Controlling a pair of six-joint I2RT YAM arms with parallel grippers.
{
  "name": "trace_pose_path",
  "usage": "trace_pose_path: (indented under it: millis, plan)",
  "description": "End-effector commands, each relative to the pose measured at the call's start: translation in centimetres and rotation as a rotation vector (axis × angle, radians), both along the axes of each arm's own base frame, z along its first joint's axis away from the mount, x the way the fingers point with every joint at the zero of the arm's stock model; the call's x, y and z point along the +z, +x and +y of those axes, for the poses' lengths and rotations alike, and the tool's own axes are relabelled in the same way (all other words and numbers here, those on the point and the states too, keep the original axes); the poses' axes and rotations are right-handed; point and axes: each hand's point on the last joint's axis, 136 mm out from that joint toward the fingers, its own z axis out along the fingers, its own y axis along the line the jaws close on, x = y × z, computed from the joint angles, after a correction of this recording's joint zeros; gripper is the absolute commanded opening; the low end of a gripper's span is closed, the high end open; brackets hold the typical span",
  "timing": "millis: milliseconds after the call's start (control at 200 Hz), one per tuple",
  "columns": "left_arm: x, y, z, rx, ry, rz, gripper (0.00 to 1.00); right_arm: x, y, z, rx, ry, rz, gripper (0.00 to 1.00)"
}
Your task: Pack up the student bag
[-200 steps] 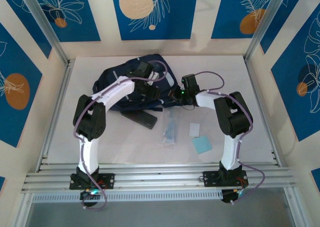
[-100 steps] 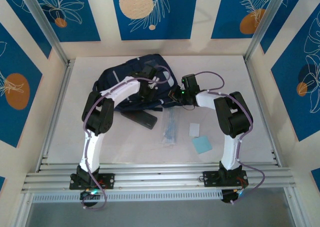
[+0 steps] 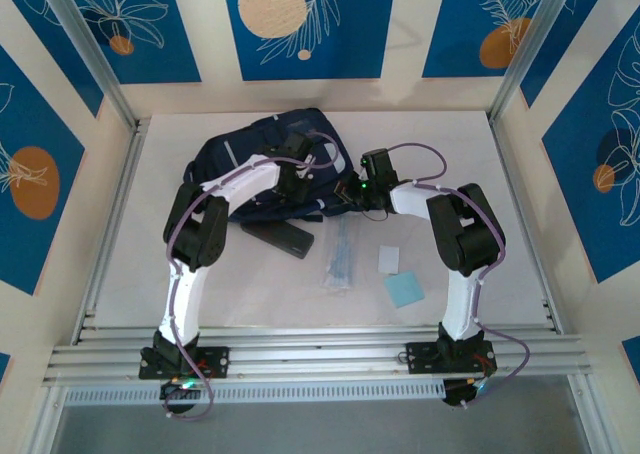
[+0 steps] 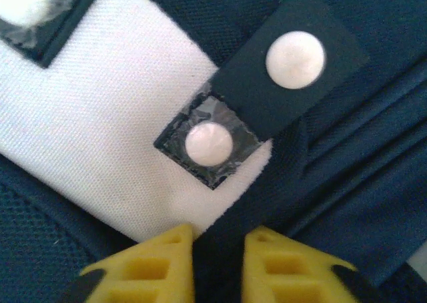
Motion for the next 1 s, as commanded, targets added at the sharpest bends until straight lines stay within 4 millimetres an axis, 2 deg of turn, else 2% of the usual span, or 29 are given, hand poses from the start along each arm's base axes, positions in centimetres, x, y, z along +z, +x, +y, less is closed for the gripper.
trace_pose_path:
  millis: [0, 105, 200, 295, 495, 610, 785, 910, 995]
  plan:
    - [-4.7, -4.0, 5.0, 0.066, 0.152, 0.208, 0.0, -0.6, -1.0, -0.2, 0.018, -0.009, 0.039, 0.0]
    - [-1.0, -3.5, 4.5, 0.078, 0.089, 0.138, 0.0, -0.7, -0.7, -0.9, -0.004, -0.023, 0.04, 0.0]
    - [2.7, -3.3, 4.9, 0.098, 0.066, 0.067, 0.0, -1.0, -0.5, -1.6, -0.025, -0.036, 0.049, 0.0]
    - [4.6, -3.6, 5.7, 0.111, 0.078, 0.039, 0.0, -1.0, -0.3, -2.1, -0.038, -0.036, 0.051, 0.0]
    - [3.1, -4.9, 6.0, 0.119, 0.086, 0.087, 0.0, -0.6, 0.0, -2.2, -0.041, -0.029, 0.038, 0.0]
    - [3.1, -5.0, 5.9, 0.136, 0.058, 0.077, 0.0, -0.5, 0.0, -2.3, -0.038, -0.03, 0.035, 0.0]
    - [4.8, -5.2, 2.9, 0.125, -0.108, 0.074, 0.36, -0.4, 0.0, -2.0, -0.03, -0.022, 0.032, 0.0]
    - [5.6, -5.0, 1.0, 0.119, -0.183, 0.059, 0.43, -0.3, -0.1, -1.8, -0.023, -0.02, 0.031, 0.0]
    - [5.4, -4.5, 0.3, 0.12, -0.198, 0.053, 0.45, -0.3, -0.2, -1.7, -0.016, -0.02, 0.03, 0.0]
